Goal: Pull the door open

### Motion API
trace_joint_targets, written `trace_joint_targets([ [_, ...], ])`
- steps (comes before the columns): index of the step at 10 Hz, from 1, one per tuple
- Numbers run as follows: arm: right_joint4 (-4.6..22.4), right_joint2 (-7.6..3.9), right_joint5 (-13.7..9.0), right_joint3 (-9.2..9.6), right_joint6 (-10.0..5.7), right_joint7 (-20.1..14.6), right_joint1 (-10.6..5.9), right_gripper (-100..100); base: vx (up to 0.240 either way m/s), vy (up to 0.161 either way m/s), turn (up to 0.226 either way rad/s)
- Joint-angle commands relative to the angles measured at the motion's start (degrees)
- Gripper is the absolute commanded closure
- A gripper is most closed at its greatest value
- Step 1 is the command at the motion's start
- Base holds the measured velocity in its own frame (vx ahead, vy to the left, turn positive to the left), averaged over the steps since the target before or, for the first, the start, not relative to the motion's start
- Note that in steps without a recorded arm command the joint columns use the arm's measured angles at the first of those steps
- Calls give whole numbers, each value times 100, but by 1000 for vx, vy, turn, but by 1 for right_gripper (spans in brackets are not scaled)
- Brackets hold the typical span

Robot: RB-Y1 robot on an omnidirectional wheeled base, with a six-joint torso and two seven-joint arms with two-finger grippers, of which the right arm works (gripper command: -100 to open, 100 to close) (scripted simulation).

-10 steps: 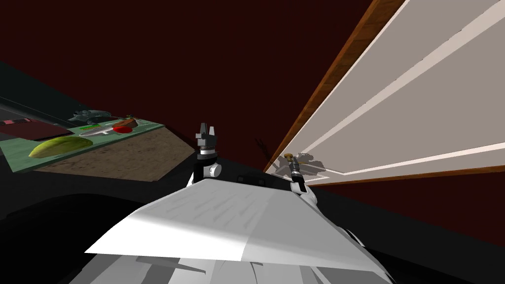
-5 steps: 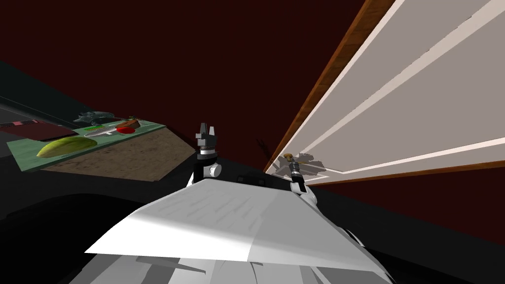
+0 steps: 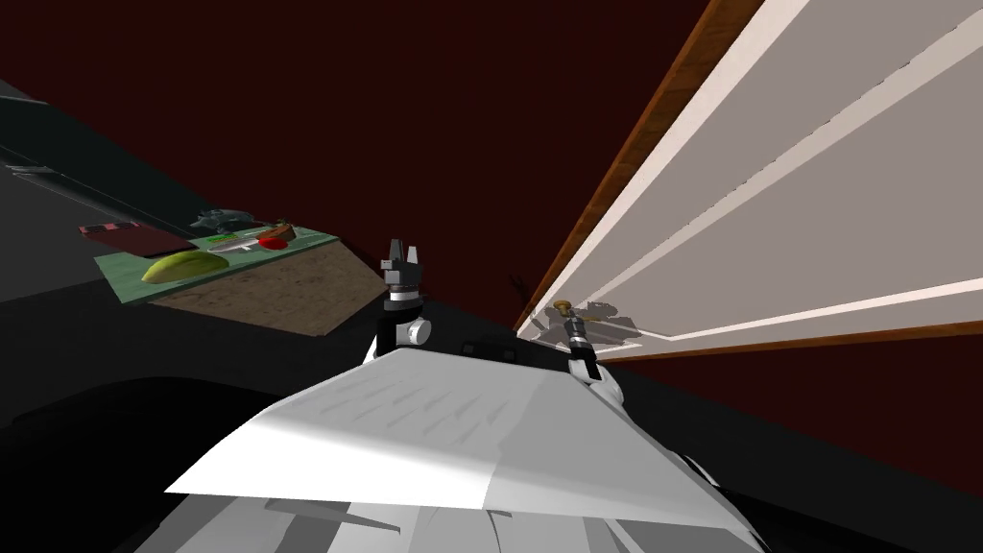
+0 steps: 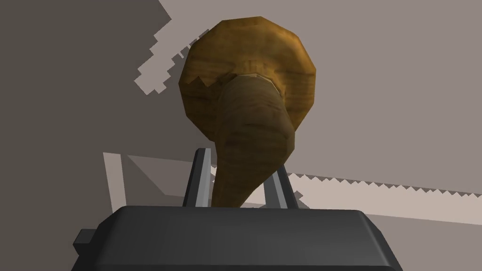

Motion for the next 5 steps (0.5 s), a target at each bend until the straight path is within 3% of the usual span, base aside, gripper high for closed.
trace_joint_targets([
  [1,-49,-94,35,73,-97,-117,139,100,-185,-32,108],
  [5,-122,-348,124,249,-416,-425,432,100,-195,-71,141],
])
